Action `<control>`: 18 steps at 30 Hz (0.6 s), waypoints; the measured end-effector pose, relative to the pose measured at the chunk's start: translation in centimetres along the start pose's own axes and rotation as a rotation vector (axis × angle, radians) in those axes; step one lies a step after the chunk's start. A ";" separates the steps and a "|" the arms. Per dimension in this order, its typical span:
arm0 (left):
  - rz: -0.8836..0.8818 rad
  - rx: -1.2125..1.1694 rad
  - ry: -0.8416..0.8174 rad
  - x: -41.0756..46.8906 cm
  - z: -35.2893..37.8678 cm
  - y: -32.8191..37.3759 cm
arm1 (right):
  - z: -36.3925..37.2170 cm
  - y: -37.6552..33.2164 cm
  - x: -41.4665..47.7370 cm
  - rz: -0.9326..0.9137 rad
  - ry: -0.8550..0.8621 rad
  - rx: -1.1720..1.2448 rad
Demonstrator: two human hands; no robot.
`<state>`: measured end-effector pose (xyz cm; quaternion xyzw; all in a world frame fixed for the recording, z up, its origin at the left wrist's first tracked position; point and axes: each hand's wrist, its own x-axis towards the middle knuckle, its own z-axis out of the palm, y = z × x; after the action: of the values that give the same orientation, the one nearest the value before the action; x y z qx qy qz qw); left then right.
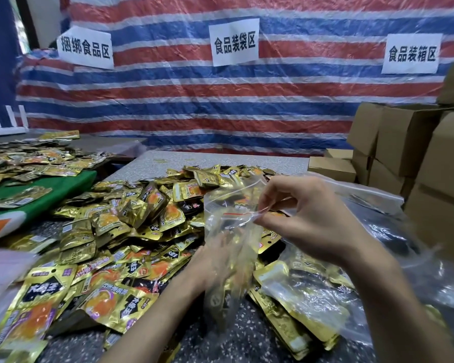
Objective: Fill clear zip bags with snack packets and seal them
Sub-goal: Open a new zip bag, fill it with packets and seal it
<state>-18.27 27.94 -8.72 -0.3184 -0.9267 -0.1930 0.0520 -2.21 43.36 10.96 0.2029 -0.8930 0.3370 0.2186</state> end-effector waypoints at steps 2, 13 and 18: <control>0.042 -0.047 -0.009 0.4 0.2 -0.1 | -0.1 -0.1 0.0 -0.001 -0.006 0.000; 0.036 -0.219 0.109 -0.7 -3.0 -2.9 | -0.9 -0.5 -0.3 -0.021 0.020 0.018; 0.086 -0.316 0.312 -2.0 -7.4 -1.0 | -1.3 -0.3 -0.4 -0.018 0.050 0.006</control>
<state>-17.51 23.17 -2.71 -0.3282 -0.8512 -0.3802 0.1525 -1.41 44.18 11.78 0.2033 -0.8843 0.3427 0.2433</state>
